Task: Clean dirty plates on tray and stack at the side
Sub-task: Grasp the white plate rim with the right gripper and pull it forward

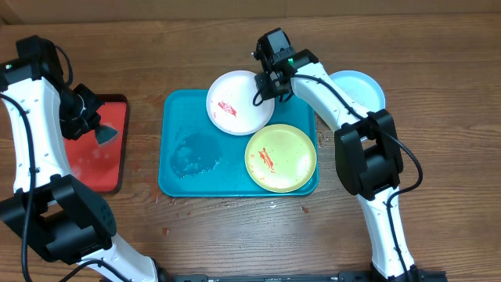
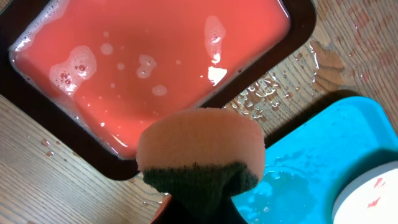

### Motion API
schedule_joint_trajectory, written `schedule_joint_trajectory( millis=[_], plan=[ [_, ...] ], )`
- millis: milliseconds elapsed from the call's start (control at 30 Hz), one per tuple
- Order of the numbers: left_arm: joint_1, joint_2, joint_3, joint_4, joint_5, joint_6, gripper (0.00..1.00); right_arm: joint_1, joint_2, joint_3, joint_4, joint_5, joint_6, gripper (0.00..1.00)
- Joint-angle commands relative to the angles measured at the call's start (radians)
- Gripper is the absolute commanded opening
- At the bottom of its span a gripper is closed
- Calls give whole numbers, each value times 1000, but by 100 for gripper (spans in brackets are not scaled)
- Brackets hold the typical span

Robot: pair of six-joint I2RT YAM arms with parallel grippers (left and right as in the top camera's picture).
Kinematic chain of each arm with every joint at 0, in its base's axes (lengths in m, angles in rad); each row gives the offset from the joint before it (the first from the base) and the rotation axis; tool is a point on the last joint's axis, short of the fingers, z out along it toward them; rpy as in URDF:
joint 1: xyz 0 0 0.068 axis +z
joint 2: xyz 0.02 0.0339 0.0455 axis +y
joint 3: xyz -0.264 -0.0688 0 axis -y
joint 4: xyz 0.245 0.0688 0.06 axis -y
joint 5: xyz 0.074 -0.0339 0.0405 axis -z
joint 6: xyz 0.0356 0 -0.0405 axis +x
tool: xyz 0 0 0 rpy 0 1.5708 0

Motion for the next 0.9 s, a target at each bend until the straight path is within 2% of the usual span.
schedule_joint_trajectory(
  millis=[0,167,367,500,700,867],
  plan=[
    [-8,-10,18,3,4,20,4,22,1,20,-27,-26,6,4],
    [-8,-10,18,6,4,21,4,71,1,83,-112,-120,26,4],
    [-8,-10,18,5,4,21,4,171,1,96,-185,-137,196,4],
    [-8,-10,18,5,4,21,4,209,1,95,-204,-131,260,4],
    [-8,-10,18,-2,5,21,4,220,3,63,-174,-114,261,21],
    [-8,-10,18,-2,5,21,4,218,5,27,-116,-107,191,25]
  ],
)
